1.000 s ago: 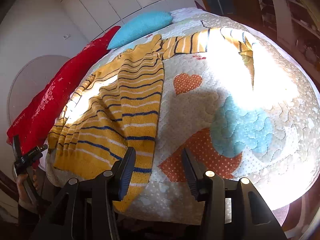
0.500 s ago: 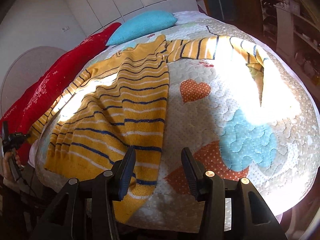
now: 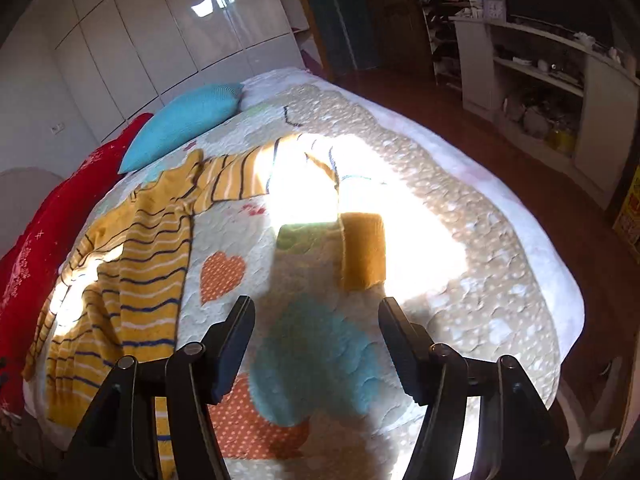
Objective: Fold small clothes
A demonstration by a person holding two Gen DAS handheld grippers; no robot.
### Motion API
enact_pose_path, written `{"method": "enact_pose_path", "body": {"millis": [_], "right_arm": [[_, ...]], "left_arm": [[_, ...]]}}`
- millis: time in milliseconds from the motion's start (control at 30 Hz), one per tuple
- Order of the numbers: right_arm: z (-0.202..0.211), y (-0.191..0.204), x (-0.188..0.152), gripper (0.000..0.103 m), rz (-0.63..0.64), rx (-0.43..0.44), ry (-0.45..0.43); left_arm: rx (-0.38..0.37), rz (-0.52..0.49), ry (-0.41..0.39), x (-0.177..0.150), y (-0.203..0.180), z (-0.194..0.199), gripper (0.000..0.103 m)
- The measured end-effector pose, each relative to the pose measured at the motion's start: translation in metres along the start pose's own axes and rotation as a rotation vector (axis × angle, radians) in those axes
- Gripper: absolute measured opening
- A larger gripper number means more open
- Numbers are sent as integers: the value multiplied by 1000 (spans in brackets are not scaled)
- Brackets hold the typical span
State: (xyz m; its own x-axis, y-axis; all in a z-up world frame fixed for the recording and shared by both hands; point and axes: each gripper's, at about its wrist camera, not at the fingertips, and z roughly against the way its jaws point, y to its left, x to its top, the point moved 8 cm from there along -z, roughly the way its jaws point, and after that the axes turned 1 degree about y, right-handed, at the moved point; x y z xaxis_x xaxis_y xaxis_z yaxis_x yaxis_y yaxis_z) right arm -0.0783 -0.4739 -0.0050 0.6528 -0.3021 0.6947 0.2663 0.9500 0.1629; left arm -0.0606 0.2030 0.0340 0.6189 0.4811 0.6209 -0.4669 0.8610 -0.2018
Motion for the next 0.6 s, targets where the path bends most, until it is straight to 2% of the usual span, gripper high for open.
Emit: {"method": "enact_pose_path", "body": {"millis": [67, 167, 200, 233, 267, 300, 367, 467, 500, 533, 600], "right_arm": [[-10, -7, 11, 77, 50, -60, -19], [-35, -17, 24, 77, 139, -199, -30], [-45, -20, 27, 69, 170, -231, -20], [-56, -24, 31, 23, 193, -240, 14], [-67, -28, 35, 9, 202, -239, 61], [-69, -36, 44, 9, 191, -254, 70], [-58, -58, 75, 9, 152, -318, 23], [-30, -102, 121, 10, 22, -371, -35], [-25, -119, 132, 16, -26, -395, -31], [-21, -134, 140, 35, -70, -413, -25], [-8, -156, 147, 52, -149, -447, -44]], "left_arm": [[-53, -27, 42, -16, -26, -6, 65], [-144, -48, 116, -39, -66, -16, 65], [-162, -58, 131, -46, -78, -19, 65], [-174, -73, 141, -51, -90, -20, 65], [-184, -88, 148, -55, -100, -20, 65], [-197, -105, 150, -59, -110, -20, 65], [-218, -146, 147, -66, -126, -16, 65], [-223, -201, 134, -74, -142, -12, 65], [-226, -210, 138, -76, -144, -13, 65], [-229, -212, 145, -79, -146, -14, 65], [-239, -202, 164, -84, -147, -17, 65]]}}
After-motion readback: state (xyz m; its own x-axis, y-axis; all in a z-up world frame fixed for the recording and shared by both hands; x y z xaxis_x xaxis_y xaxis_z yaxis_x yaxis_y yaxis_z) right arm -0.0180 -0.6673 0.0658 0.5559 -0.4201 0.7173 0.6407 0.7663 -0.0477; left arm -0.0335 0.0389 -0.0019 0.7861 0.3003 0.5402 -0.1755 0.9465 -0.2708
